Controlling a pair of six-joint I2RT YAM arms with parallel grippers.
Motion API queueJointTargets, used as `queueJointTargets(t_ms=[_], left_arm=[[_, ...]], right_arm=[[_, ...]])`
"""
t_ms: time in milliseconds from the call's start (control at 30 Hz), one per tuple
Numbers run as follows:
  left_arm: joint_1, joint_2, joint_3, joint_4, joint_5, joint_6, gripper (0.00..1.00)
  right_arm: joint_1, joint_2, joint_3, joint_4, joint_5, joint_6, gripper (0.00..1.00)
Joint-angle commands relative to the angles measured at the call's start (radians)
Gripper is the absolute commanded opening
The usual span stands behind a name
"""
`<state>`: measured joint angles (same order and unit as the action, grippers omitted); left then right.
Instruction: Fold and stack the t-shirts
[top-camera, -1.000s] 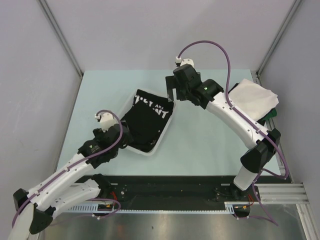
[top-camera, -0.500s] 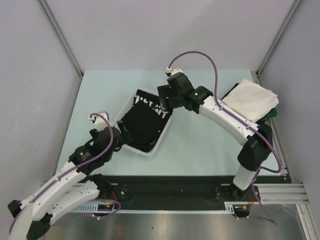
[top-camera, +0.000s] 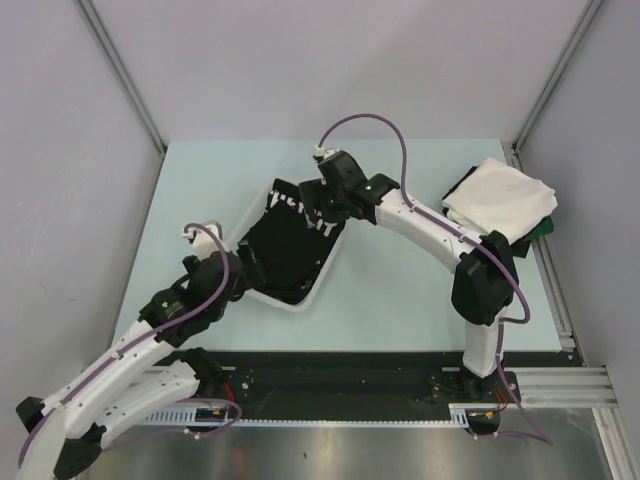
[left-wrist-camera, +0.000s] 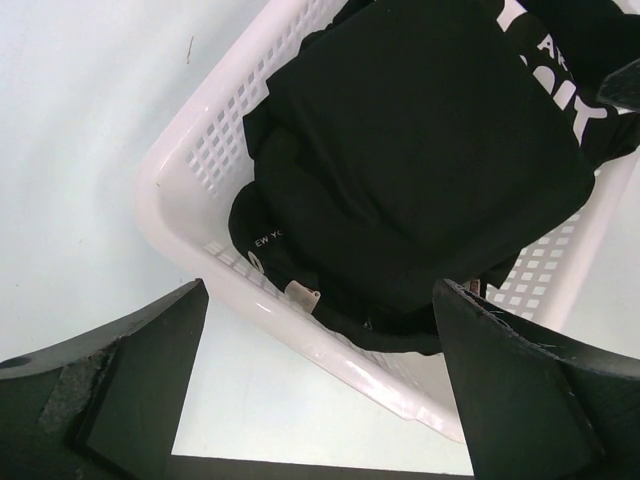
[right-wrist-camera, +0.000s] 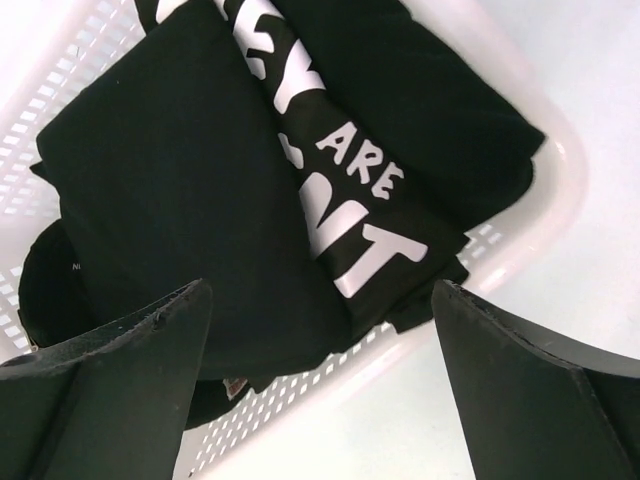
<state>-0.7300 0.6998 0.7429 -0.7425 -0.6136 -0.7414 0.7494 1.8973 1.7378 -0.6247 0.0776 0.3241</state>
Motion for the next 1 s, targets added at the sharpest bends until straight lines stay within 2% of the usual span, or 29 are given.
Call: queueJointTargets(t_ms=[0,533,633,733,933,967], left_arm=[[0.006,0.012,0.055,0.025,-0.006,0.04,1.0],[0.006,0.047,0.075,0.048,0.011,0.054,0.99],[0.006,0.047,0.079,0.048,0.015,0.056,0.99],[0.006,0.044,0.076,0.055,0.012,0.059,0.99],[0.006,0.049,0.084,0.054,0.014,0.051,0.99],[0.006,0.05,0.082,0.052,0.012,0.051,0.99]], right_arm=[[0.007,0.025,0.043,0.023,-0.045,0.021,0.94],[0.034,0.006,-0.102,0.042,-0.061,0.021,0.89],[0.033,0.005,-0.119,0.04,-0.048,0.004,0.84],[0.024,0.023,-0.118,0.033,-0.067,-0.011,0.67],[0.016,0.055,-0.061,0.011,-0.116,-0.008,0.14],[0.016,0.062,-0.037,0.005,-0.117,-0.011,0.1]])
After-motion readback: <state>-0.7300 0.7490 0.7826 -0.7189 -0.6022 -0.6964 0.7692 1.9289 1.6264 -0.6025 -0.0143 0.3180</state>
